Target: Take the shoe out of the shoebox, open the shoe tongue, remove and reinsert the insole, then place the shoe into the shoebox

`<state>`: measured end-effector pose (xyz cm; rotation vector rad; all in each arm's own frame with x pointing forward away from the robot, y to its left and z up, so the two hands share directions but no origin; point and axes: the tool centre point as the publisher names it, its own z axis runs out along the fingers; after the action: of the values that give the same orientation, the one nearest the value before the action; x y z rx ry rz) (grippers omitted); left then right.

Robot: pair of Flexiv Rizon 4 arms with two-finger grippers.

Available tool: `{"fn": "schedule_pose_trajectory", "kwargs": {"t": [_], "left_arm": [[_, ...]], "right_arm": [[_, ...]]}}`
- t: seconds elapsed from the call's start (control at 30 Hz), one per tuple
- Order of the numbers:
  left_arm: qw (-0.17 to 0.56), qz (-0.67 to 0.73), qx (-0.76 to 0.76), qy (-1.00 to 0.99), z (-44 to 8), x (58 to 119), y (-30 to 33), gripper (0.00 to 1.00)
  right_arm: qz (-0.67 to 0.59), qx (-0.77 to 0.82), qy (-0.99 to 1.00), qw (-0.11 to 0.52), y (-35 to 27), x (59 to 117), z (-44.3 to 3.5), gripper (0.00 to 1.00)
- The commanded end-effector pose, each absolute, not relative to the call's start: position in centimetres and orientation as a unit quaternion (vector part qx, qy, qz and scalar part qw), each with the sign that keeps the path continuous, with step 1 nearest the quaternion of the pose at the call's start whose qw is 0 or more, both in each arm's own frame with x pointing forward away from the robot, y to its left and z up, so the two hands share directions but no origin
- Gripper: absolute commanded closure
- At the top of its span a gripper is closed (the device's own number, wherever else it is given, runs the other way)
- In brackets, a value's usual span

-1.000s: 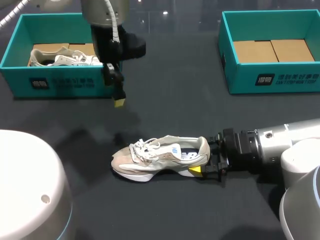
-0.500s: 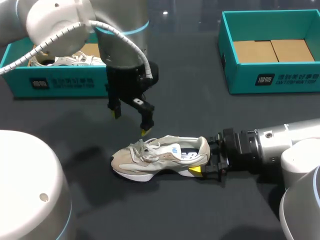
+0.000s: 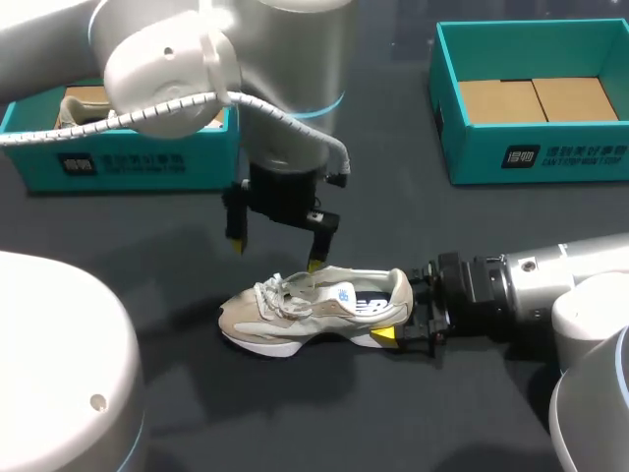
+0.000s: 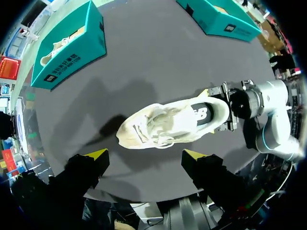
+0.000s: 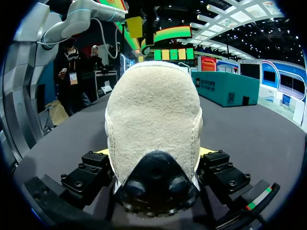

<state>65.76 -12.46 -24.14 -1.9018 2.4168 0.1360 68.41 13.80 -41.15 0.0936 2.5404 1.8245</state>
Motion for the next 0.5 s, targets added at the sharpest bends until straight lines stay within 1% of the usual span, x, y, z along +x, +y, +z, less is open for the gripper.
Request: {"fn": "schedule_pose_trajectory", "kwargs": {"t": [0.03, 0.1, 0.33, 0.5], "left_arm": [[0.039, 0.046, -0.617, 0.784, -24.0, 65.4, -12.6, 0.0], [0.05, 0.056, -0.646, 0.76, -24.5, 65.4, -13.3, 0.0], [0.023, 0.076, -0.661, 0.746, -26.4, 65.8, -15.7, 0.0], [0.021, 0.079, -0.693, 0.716, -27.6, 66.1, -17.6, 0.0]], "right_arm": [[0.582, 0.03, 0.812, 0.006, 14.0, 68.4, -41.2, 1.0], [0.582, 0.03, 0.812, 0.006, 14.0, 68.4, -41.2, 1.0], [0.582, 0.03, 0.812, 0.006, 14.0, 68.4, -41.2, 1.0], [0.582, 0.03, 0.812, 0.006, 14.0, 68.4, -41.2, 1.0]]}}
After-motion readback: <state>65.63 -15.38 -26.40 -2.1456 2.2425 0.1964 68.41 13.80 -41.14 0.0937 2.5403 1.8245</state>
